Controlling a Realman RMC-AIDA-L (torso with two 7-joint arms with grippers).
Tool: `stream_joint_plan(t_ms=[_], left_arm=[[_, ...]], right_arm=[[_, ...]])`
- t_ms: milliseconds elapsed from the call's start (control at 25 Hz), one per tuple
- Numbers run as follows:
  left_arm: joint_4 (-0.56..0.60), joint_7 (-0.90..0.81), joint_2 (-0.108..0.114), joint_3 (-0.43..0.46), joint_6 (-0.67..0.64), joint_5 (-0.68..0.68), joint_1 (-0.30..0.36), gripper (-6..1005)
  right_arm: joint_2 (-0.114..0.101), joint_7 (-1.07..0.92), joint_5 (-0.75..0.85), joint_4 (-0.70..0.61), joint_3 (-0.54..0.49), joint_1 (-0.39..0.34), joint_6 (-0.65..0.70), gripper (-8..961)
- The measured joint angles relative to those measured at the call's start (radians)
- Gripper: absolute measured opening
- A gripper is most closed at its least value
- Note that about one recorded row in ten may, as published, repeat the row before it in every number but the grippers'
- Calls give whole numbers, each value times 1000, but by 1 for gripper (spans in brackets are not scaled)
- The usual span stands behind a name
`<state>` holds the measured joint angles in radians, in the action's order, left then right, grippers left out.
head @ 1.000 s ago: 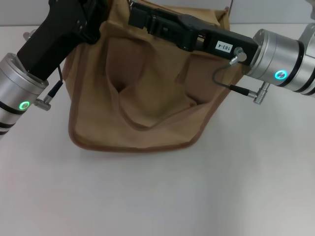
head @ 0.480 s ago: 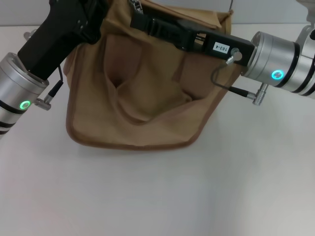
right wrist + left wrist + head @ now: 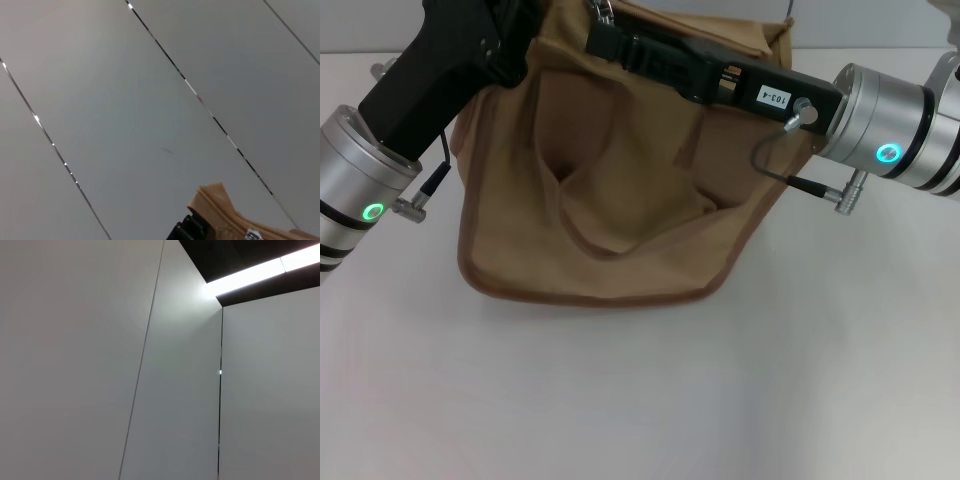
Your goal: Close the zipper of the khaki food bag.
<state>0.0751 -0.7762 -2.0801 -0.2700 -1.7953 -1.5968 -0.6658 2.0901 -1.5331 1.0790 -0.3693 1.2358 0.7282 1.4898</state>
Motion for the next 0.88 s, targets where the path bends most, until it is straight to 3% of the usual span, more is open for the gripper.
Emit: stream_joint_plan(t_ms=[600,880], left_arm=[[0,0,0,0,1,0,1,32],[0,0,0,0,1,0,0,33]], right_arm=[[1,0,-1,-4,6,10,7,483],[1,0,-5,-4,3,15,5,389]])
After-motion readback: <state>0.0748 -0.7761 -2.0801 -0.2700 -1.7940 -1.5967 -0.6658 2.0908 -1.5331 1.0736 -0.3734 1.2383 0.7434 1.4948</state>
